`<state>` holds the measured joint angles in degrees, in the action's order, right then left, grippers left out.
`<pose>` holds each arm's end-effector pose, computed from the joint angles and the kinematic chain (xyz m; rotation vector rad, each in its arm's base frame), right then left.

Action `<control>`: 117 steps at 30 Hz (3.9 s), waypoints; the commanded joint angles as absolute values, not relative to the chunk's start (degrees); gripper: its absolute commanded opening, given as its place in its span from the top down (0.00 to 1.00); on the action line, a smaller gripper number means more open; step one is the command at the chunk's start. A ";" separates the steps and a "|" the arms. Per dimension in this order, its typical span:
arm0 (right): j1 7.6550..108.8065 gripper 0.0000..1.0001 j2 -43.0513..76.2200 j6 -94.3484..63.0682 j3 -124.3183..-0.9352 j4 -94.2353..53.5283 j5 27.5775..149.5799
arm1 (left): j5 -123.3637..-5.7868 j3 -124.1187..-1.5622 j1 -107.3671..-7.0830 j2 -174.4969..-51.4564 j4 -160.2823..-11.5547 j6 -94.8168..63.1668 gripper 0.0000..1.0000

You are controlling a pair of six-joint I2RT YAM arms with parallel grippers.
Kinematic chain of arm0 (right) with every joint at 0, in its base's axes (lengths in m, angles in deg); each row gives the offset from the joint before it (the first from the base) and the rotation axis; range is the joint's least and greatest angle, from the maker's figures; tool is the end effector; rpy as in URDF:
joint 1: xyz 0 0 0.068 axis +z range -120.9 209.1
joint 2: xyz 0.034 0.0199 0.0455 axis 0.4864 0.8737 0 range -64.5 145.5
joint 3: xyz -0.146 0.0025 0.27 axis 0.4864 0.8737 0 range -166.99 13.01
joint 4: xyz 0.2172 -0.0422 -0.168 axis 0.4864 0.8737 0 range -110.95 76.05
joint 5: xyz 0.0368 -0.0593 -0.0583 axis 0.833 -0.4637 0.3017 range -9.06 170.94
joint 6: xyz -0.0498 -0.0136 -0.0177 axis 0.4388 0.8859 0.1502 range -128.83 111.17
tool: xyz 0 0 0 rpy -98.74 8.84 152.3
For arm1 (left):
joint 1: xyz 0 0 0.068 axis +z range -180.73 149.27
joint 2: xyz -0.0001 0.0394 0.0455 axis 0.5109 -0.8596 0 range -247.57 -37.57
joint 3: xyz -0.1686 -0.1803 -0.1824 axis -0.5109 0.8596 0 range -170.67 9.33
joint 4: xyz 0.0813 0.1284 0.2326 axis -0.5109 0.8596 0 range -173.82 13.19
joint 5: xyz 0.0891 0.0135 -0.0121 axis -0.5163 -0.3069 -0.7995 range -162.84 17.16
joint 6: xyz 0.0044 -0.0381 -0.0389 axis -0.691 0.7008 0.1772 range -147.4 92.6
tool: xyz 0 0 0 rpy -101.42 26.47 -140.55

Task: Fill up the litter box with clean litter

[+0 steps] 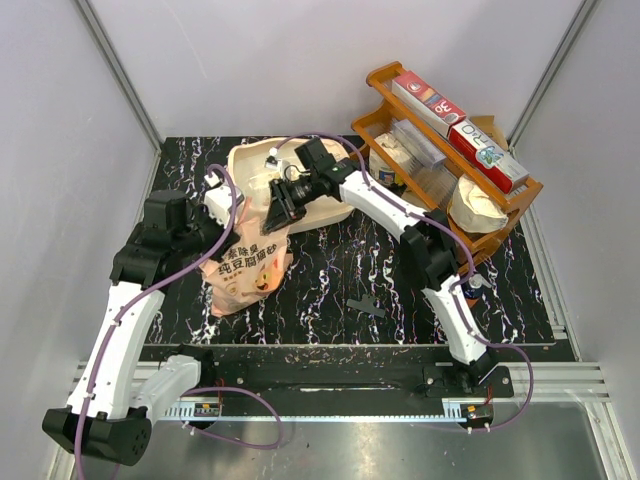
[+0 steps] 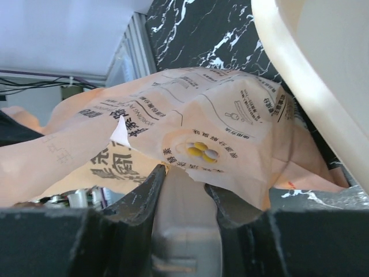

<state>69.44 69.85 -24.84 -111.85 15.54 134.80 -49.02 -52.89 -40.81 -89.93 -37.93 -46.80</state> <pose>0.4111 0.3877 0.2746 -1.0074 2.2879 1.5639 0.1673 -0.0448 0.3911 0.7699 2.0192 -0.3628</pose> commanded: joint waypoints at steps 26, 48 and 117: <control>58.90 1.00 60.32 -33.52 -111.54 21.07 145.54 | -49.54 -55.53 -41.10 -86.17 -45.14 -57.90 1.00; 53.19 1.00 60.13 -61.72 -93.26 -8.28 153.79 | -50.25 -57.56 -41.18 -87.05 -43.65 -57.82 1.00; 49.41 1.00 72.78 -61.06 -118.98 -4.54 136.58 | -51.04 -57.38 -39.08 -88.02 -36.88 -61.07 1.00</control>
